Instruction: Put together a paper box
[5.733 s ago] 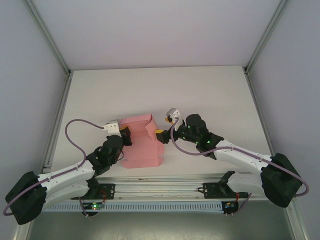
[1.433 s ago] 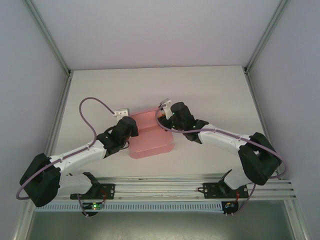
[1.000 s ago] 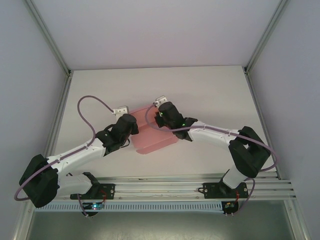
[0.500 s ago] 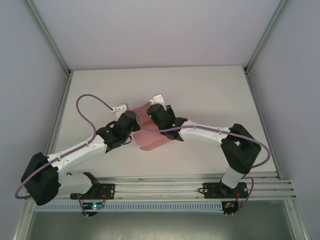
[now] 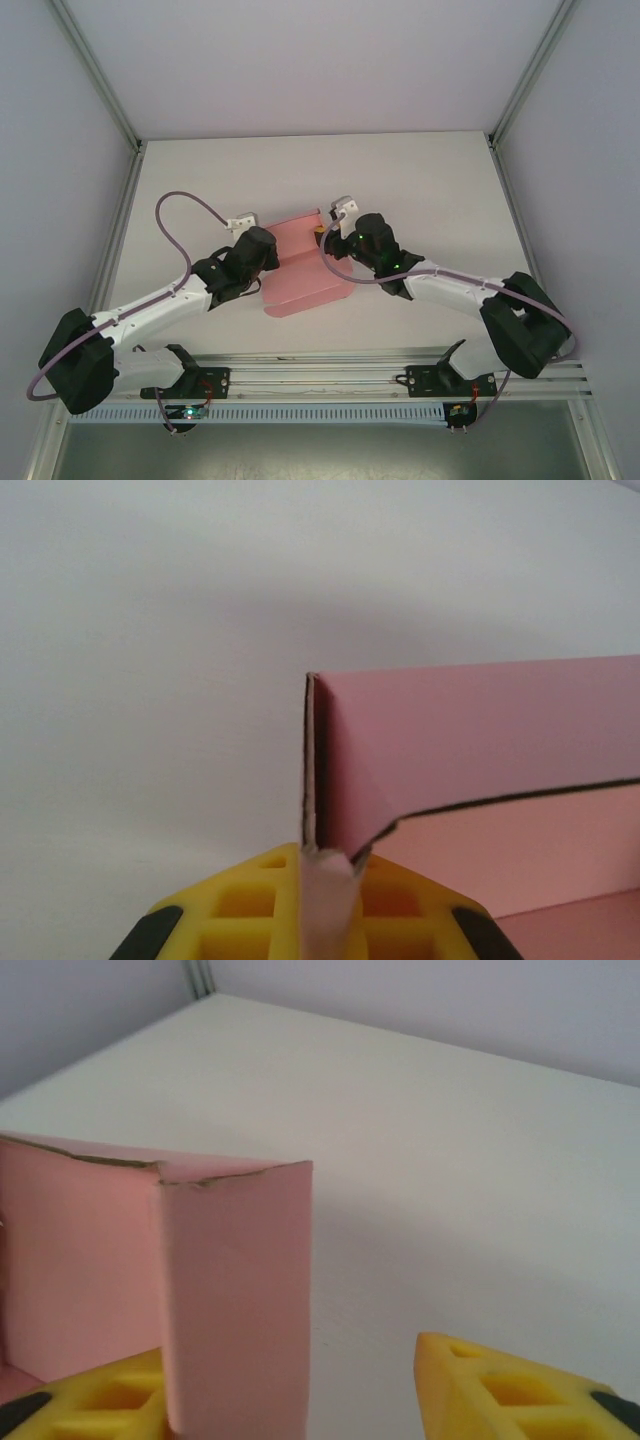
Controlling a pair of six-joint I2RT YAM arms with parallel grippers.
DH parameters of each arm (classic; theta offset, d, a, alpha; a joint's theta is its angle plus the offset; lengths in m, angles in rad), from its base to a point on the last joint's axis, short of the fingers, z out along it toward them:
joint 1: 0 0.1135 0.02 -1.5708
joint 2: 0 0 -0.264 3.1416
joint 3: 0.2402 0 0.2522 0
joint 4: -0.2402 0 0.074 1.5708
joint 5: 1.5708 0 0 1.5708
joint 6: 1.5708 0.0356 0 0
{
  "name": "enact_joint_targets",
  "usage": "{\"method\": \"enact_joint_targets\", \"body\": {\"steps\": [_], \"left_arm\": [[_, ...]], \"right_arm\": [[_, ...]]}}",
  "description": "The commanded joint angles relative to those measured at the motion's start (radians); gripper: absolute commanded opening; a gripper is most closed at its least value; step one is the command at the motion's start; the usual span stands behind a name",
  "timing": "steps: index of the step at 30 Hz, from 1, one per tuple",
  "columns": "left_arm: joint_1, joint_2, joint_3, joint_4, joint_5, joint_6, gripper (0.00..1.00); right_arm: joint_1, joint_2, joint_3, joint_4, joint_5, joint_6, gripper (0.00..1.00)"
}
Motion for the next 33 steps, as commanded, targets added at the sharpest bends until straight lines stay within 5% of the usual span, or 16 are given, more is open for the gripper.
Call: {"method": "enact_joint_targets", "body": {"steps": [1, 6, 17, 21, 27, 33], "left_arm": [[0.023, -0.003, -0.003, -0.034, -0.060, 0.009, 0.00], [0.024, 0.008, -0.002, -0.004, -0.035, 0.050, 0.00], [0.027, 0.036, 0.081, -0.052, 0.056, 0.366, 0.00], [0.030, 0.084, 0.152, -0.089, 0.229, 0.519, 0.00], [0.031, 0.237, 0.388, -0.343, 0.420, 0.798, 0.00], [0.026, 0.417, 0.571, -0.535, 0.411, 0.953, 0.00]], "right_arm": [[-0.022, -0.076, -0.035, 0.026, -0.083, -0.010, 0.64], [-0.025, -0.198, -0.075, 0.007, -0.109, 0.009, 0.98], [-0.057, -0.575, -0.201, -0.185, 0.093, 0.109, 0.98], [-0.098, -0.720, -0.250, -0.314, 0.168, 0.157, 0.98], [-0.156, -0.871, -0.312, -0.394, 0.171, 0.196, 0.98], [-0.181, -0.919, -0.321, -0.420, 0.151, 0.200, 0.98]]}}
